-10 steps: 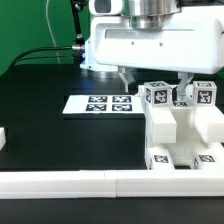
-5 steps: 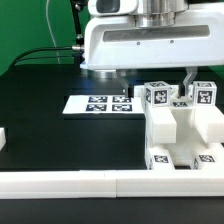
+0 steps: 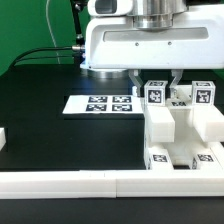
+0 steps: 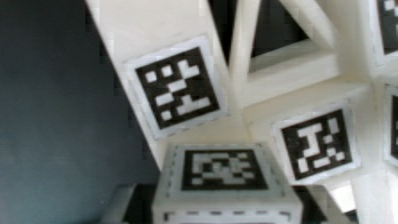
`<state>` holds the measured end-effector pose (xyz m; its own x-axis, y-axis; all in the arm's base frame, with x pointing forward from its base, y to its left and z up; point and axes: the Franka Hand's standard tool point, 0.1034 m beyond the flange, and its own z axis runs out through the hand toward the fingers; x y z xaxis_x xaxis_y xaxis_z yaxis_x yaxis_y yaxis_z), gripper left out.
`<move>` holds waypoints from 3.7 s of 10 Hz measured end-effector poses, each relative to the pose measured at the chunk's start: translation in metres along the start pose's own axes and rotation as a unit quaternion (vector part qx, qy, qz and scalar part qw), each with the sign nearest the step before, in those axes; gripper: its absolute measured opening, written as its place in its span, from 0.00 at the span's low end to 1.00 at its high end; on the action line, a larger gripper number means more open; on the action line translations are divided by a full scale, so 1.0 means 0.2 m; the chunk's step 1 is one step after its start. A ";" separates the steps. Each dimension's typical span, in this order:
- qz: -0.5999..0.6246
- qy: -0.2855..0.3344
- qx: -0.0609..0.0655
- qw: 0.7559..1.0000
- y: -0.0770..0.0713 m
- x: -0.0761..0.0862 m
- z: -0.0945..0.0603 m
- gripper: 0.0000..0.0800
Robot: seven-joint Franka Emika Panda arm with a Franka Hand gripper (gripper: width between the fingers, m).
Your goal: Assemble chair
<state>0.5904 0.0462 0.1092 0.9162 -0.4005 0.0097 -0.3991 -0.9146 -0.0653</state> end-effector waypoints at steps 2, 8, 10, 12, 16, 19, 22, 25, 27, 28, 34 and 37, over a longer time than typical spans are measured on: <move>0.076 -0.001 -0.001 0.997 0.00 0.00 0.00 0.34; 0.510 0.008 0.008 0.860 -0.02 0.01 0.00 0.34; 0.553 0.008 0.007 0.833 -0.02 0.01 0.01 0.34; 0.524 0.008 0.007 0.851 -0.02 0.00 0.01 0.46; 0.218 -0.004 -0.001 0.976 -0.02 0.01 -0.01 0.80; 0.139 -0.003 0.000 0.990 -0.02 0.01 0.00 0.81; -0.035 0.011 -0.007 0.999 -0.01 0.02 0.00 0.81; 0.006 0.010 -0.006 1.000 -0.01 0.02 0.00 0.58; 0.083 0.011 -0.006 0.997 -0.01 0.02 0.01 0.33; 0.115 0.010 -0.006 0.993 -0.01 0.02 0.01 0.33; 0.554 0.000 0.006 0.832 0.00 0.01 0.01 0.33; 0.650 0.004 0.012 0.760 0.00 0.01 0.01 0.33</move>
Offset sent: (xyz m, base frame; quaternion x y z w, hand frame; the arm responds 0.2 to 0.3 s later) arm 0.0074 -0.0118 0.0024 -0.0348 0.0107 0.3006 0.9530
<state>0.5916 0.0455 0.1075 -0.2530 -0.9649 -0.0712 -0.9656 0.2563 -0.0429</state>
